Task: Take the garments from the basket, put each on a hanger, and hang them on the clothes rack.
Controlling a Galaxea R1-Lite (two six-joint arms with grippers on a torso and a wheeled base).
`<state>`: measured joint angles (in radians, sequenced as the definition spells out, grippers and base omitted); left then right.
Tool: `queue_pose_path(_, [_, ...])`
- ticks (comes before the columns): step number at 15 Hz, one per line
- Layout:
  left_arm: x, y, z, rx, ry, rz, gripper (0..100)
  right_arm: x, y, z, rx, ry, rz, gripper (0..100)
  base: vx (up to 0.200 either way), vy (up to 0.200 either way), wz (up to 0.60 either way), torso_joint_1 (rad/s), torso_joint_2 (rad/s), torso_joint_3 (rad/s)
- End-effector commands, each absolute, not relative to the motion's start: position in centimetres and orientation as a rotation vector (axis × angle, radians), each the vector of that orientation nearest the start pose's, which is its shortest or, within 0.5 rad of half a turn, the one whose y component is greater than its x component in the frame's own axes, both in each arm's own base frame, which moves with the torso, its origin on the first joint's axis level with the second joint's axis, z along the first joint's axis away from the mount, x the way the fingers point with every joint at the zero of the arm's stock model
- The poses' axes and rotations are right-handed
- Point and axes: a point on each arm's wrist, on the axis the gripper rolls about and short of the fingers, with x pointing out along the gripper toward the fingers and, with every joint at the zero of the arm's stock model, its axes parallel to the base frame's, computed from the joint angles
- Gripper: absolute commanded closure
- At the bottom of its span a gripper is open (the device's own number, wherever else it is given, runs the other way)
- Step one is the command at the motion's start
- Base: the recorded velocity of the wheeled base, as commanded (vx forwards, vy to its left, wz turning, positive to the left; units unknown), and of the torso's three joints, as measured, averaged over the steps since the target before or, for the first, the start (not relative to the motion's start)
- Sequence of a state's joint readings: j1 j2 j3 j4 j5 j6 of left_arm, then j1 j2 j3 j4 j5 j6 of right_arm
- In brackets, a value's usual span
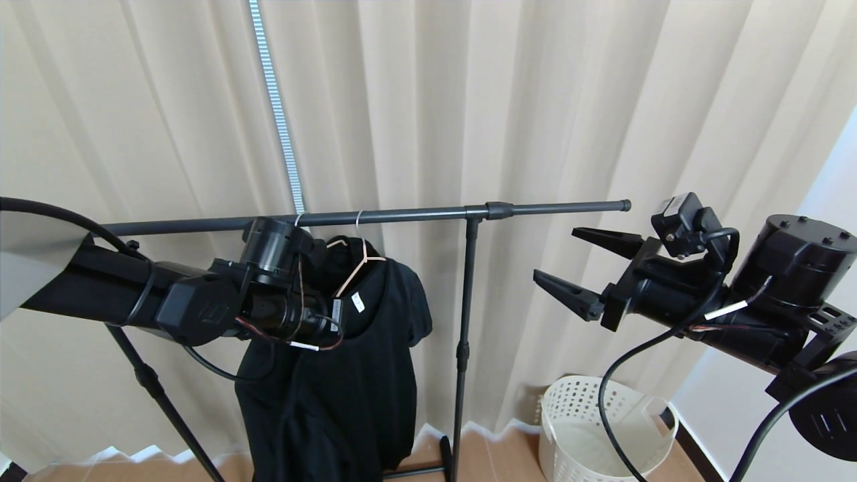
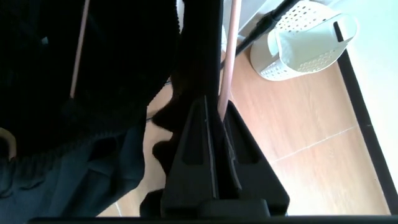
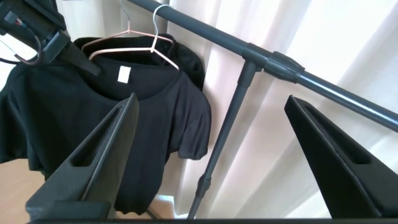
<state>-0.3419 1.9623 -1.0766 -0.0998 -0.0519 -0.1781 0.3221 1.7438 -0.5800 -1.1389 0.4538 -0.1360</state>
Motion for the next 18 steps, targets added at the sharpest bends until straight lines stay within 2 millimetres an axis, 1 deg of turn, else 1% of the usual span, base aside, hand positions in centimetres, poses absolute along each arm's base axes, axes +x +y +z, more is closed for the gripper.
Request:
queue_pose_path(1, [33.6, -12.2, 11.6, -0.046, 0.813, -0.292, 100, 27.2, 10.1, 16.2, -0.128, -0.028, 0.777, 0, 0.0, 0.0, 0.0, 0.0, 0.0, 0.0])
queue_pose_path(5, [33.5, -12.8, 11.7, -0.017, 0.784, -0.259, 100, 27.0, 10.0, 16.6, -0.129, -0.04, 0.774, 0, 0.0, 0.0, 0.0, 0.0, 0.0, 0.0])
queue_pose_path(6, [33.4, -12.9, 11.7, -0.012, 0.783, -0.261, 0, 27.0, 10.0, 16.6, -0.129, -0.042, 0.773, 0, 0.0, 0.0, 0.0, 0.0, 0.0, 0.0])
queue_pose_path(8, [33.2, -13.3, 11.8, -0.009, 0.779, -0.271, 0, 26.9, 10.0, 16.7, -0.129, -0.045, 0.774, 0, 0.0, 0.0, 0.0, 0.0, 0.0, 0.0])
queue_pose_path(13, [33.0, -13.3, 11.7, -0.007, 0.785, -0.271, 0, 26.9, 9.9, 16.8, -0.129, -0.047, 0.772, 0, 0.0, 0.0, 0.0, 0.0, 0.0, 0.0])
queue_pose_path(14, [32.7, -13.2, 11.9, -0.006, 0.785, -0.268, 0, 26.9, 9.9, 16.8, -0.129, -0.05, 0.772, 0, 0.0, 0.0, 0.0, 0.0, 0.0, 0.0])
queue_pose_path(15, [31.9, -12.9, 12.8, -0.007, 0.764, -0.266, 0, 26.9, 9.9, 16.8, -0.129, -0.05, 0.772, 0, 0.0, 0.0, 0.0, 0.0, 0.0, 0.0])
queue_pose_path(18, [30.3, -12.7, 13.9, -0.006, 0.741, -0.28, 0, 27.0, 9.9, 16.9, -0.13, -0.051, 0.772, 0, 0.0, 0.0, 0.0, 0.0, 0.0, 0.0])
